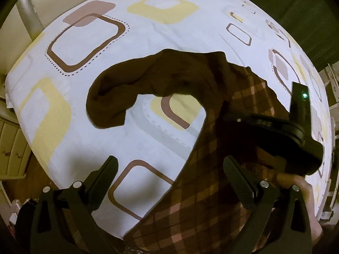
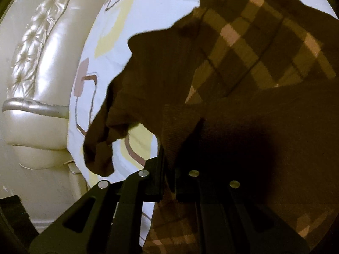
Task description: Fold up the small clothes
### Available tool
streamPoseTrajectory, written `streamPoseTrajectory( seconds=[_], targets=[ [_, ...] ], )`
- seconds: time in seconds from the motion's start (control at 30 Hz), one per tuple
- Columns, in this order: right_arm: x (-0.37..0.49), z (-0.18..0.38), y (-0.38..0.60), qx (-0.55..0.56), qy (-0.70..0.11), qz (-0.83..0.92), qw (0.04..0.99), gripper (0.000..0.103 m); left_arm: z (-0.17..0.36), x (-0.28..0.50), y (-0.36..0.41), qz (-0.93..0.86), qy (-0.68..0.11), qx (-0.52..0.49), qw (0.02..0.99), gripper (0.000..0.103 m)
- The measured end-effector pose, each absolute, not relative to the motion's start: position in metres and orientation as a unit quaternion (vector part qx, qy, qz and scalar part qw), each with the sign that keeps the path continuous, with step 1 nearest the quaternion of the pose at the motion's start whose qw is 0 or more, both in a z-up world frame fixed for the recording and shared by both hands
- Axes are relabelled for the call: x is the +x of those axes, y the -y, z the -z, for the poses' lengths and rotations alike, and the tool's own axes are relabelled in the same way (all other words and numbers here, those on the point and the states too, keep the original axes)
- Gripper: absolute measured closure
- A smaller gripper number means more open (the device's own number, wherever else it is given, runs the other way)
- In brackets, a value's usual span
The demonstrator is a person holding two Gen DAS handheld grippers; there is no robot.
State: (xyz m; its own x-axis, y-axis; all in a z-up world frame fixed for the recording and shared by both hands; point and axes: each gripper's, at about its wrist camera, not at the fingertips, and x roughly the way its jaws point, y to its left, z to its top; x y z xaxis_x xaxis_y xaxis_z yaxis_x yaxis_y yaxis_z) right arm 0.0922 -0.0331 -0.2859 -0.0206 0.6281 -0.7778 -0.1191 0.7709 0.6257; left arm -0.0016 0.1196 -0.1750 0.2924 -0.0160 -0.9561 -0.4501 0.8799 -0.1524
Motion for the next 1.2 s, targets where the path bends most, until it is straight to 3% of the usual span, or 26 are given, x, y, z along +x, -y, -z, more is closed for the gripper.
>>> streamPoseTrajectory(
  seconds=[0.1,0.17,0.3,0.43,0.57,0.7,0.83,0.9,1.03,1.1,1.2],
  targets=[
    [0.092,0.293,0.028,0.202,-0.665,-0.282,0.661,0.089,0.174,0.000,-0.116,-0.135,-0.579,-0.198,0.780,0.004],
    [0.090,0.297,0.026,0.209,-0.669,-0.287,0.653,0.074,0.174,0.001,-0.113,-0.132,-0.579,-0.197,0.780,0.004],
    [0.079,0.278,0.042,0.227,-0.650,-0.319,0.651,0.064,0.173,0.004,-0.106,-0.123,-0.580,-0.196,0.781,0.004],
    [0.077,0.241,0.120,0.280,-0.591,-0.287,0.700,0.051,0.170,0.006,-0.100,-0.119,-0.578,-0.188,0.785,0.004],
    [0.047,0.214,0.268,0.332,-0.503,-0.096,0.792,0.039,0.172,0.006,-0.097,-0.117,-0.580,-0.184,0.785,0.004],
    [0.025,0.246,0.368,0.348,-0.513,0.029,0.784,0.039,0.177,0.005,-0.089,-0.117,-0.588,-0.184,0.779,0.004],
    [0.019,0.290,0.392,0.406,-0.550,-0.017,0.730,0.039,0.178,0.005,-0.076,-0.115,-0.589,-0.181,0.779,0.004],
    [0.017,0.297,0.393,0.407,-0.552,-0.029,0.727,0.045,0.179,0.005,-0.069,-0.112,-0.591,-0.172,0.780,0.004],
    [0.014,0.304,0.392,0.387,-0.568,-0.011,0.726,0.092,0.181,0.005,-0.058,-0.108,-0.593,-0.166,0.781,0.004],
    [0.011,0.310,0.397,0.393,-0.572,-0.015,0.720,0.098,0.182,0.003,-0.053,-0.106,-0.594,-0.167,0.780,0.004],
    [0.008,0.310,0.402,0.401,-0.573,-0.020,0.715,0.095,0.184,0.000,-0.050,-0.103,-0.595,-0.166,0.779,0.004]
  ],
)
